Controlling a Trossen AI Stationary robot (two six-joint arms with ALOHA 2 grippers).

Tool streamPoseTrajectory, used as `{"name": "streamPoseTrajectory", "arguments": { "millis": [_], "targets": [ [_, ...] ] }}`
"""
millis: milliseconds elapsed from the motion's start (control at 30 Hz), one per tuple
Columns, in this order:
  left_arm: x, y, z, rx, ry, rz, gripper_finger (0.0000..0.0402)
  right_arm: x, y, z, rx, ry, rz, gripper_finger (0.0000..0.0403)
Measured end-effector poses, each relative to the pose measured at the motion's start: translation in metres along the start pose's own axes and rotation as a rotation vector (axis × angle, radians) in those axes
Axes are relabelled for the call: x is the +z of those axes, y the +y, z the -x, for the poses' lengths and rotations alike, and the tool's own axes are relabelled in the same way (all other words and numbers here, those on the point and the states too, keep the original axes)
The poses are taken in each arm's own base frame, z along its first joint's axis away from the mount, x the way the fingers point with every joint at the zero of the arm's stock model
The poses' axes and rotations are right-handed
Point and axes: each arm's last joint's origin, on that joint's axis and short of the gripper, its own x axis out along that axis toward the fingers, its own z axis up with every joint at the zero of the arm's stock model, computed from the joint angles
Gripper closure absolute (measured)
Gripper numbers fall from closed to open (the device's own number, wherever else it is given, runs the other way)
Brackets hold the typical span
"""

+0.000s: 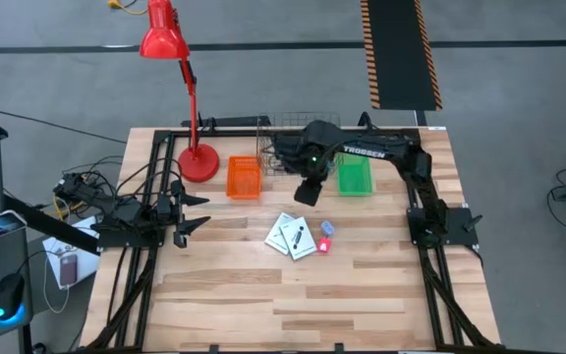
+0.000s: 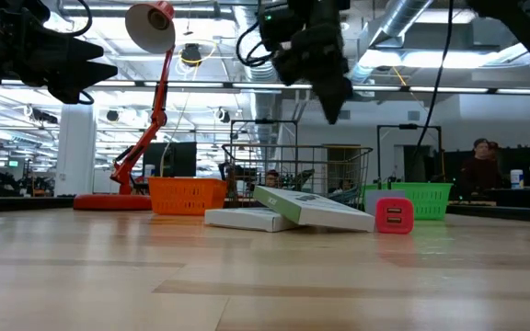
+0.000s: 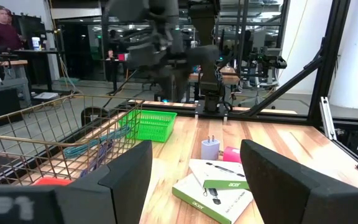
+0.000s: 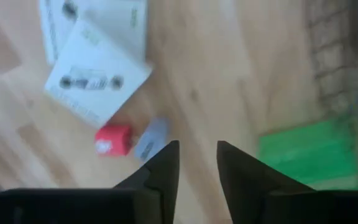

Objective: Pick and place items into bin
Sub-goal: Put the white charger adapter into the green bin

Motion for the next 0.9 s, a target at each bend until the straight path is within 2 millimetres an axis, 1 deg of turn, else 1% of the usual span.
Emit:
{"name": "streamPoseTrajectory", "arguments": {
  "millis": [67, 167, 267, 367, 467, 533, 633, 700, 767, 900],
  "targets": [
    [0.0, 0.0, 0.0, -0.001, 0.0, 0.0, 0.0168, -0.009, 0.005, 0.0, 0.01, 0.004, 0.002, 0.0287],
    [0.0, 0.0, 0.0, 0.0, 0.0, 0.0, 0.0168, -0.028, 0.011, -0.001, 0.004, 0.038, -0.009, 0.028],
    [0.0, 0.0, 0.0, 0.0, 0.0, 0.0, 0.0168, -0.055, 0.016, 0.002, -0.025, 0.057, -0.038, 0.0278],
    [0.0, 0.0, 0.0, -0.001, 0.0, 0.0, 0.0168, -0.08, 0.023, 0.001, -0.087, 0.044, -0.074, 0.0278],
    [0.0, 0.0, 0.0, 0.0, 0.0, 0.0, 0.0168, -0.094, 0.032, -0.005, -0.134, -0.045, -0.088, 0.0277],
    [0.0, 0.0, 0.0, -0.001, 0.0, 0.0, 0.0168, -0.099, 0.038, -0.012, -0.137, -0.133, -0.071, 0.0274],
    [0.0, 0.0, 0.0, -0.001, 0.0, 0.0, 0.0168, -0.096, 0.049, -0.027, -0.116, -0.279, -0.03, 0.0267],
    [0.0, 0.0, 0.0, 0.0, 0.0, 0.0, 0.0168, -0.093, 0.054, -0.037, -0.094, -0.329, -0.016, 0.0259],
    [0.0, 0.0, 0.0, 0.0, 0.0, 0.0, 0.0168, -0.088, 0.058, -0.046, -0.078, -0.356, -0.023, 0.0248],
    [0.0, 0.0, 0.0, -0.001, 0.0, 0.0, 0.0168, -0.082, 0.059, -0.064, -0.088, -0.308, -0.08, 0.0219]
  ]
}}
